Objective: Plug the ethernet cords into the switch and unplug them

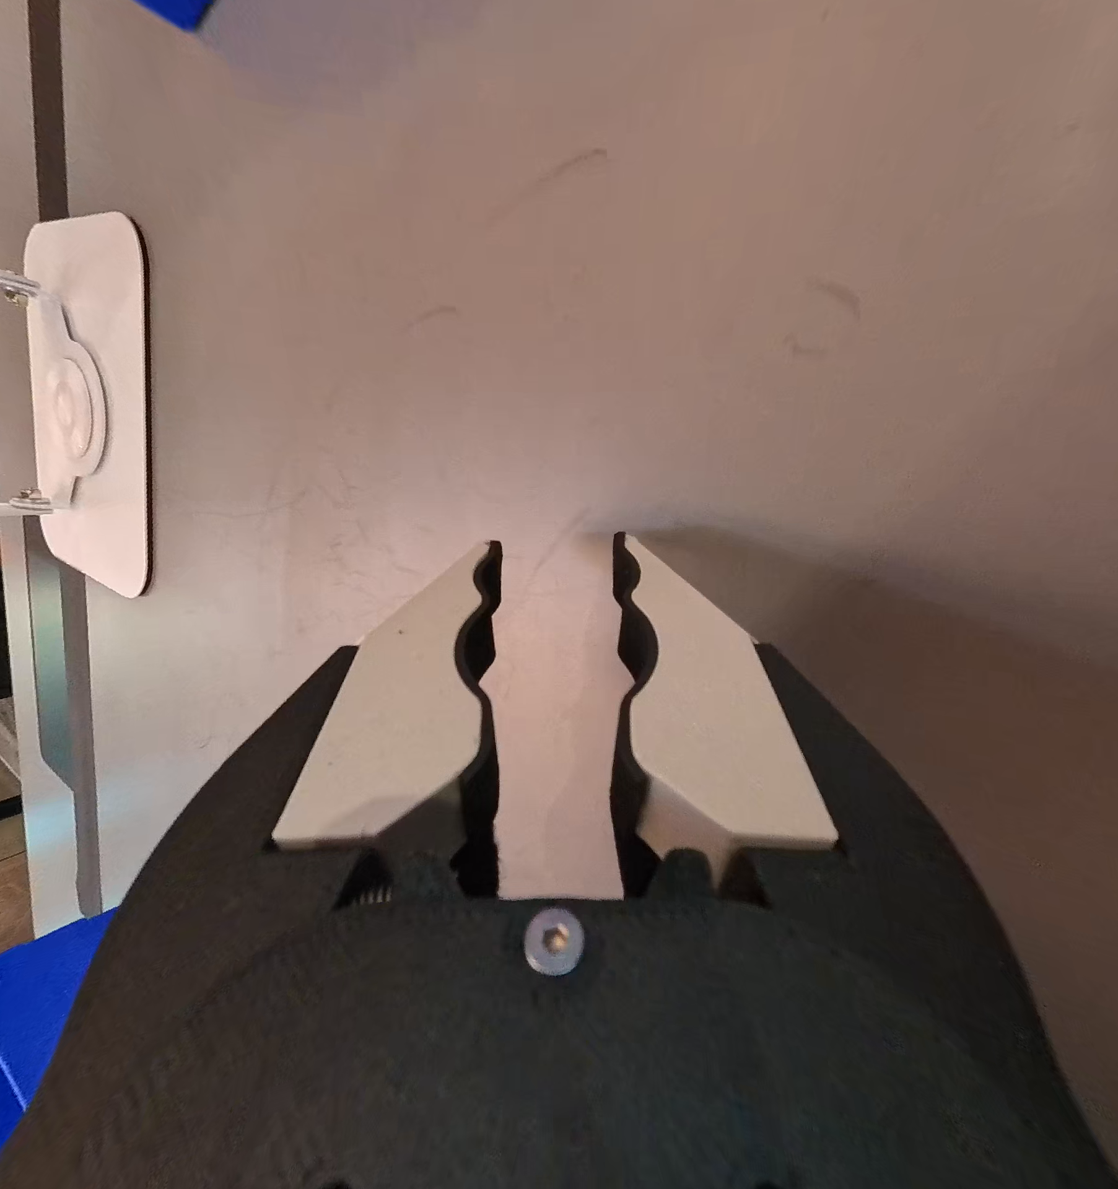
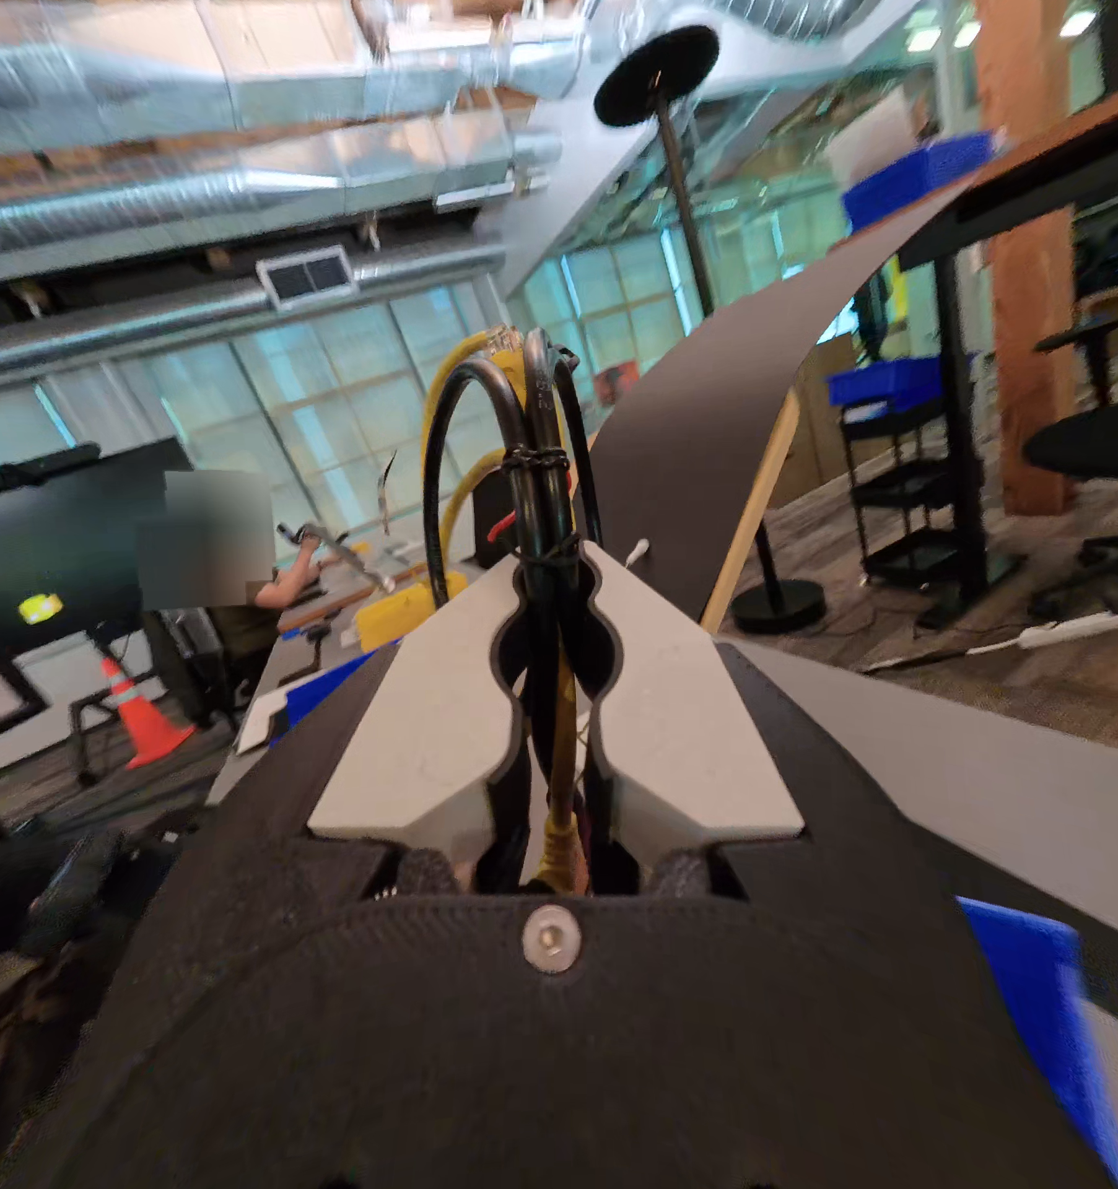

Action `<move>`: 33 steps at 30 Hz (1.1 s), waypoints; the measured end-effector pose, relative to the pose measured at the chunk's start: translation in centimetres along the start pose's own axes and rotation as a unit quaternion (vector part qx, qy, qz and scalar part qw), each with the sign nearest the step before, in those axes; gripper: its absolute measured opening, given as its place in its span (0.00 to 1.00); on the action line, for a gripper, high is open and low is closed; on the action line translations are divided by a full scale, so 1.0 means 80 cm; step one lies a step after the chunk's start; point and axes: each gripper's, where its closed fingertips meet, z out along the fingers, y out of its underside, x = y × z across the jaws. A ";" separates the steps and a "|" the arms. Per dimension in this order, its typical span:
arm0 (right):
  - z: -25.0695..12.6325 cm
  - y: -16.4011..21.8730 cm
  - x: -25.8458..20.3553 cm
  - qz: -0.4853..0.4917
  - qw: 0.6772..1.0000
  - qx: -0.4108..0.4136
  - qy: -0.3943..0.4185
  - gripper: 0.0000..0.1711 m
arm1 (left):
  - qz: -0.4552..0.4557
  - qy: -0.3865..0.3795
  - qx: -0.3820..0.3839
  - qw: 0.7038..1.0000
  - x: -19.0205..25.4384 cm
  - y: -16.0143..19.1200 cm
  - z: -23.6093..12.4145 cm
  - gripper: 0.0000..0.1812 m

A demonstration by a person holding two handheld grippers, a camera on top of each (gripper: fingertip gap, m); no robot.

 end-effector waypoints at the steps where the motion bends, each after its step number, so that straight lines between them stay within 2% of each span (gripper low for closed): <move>1: -0.006 -0.012 0.006 0.001 1.000 0.017 0.017 0.04 | -0.002 0.001 0.001 1.000 0.000 0.000 0.000 0.17; 3: -0.022 -0.025 0.031 0.026 0.997 0.045 0.051 0.04 | -0.003 0.002 0.002 1.000 0.000 0.000 0.000 0.17; 6: -0.043 -0.001 0.072 0.036 0.992 0.043 0.109 0.04 | 0.001 0.001 0.005 1.000 0.001 -0.003 -0.002 0.17; 9: -0.041 0.031 0.074 -0.013 0.991 0.002 0.133 0.04 | 0.000 0.004 0.006 1.000 0.002 -0.007 0.000 0.17; 13: -0.039 0.053 0.073 -0.134 0.974 -0.075 0.169 0.04 | 0.007 0.005 0.004 1.000 0.006 -0.011 0.004 0.17; 20: -0.052 0.078 0.066 -0.232 0.950 -0.129 0.167 0.04 | 0.004 0.008 0.002 1.000 0.011 -0.006 0.007 0.16; 25: -0.037 0.107 0.047 -0.307 0.913 -0.225 0.151 0.04 | 0.009 0.006 0.001 1.000 0.011 -0.006 0.007 0.16; 28: -0.026 0.130 0.041 -0.360 0.869 -0.310 0.137 0.04 | 0.009 0.005 -0.001 1.000 0.011 -0.005 0.006 0.16; 33: -0.016 0.166 0.037 -0.395 0.813 -0.416 0.103 0.04 | 0.012 0.002 -0.002 1.000 0.010 -0.005 0.004 0.16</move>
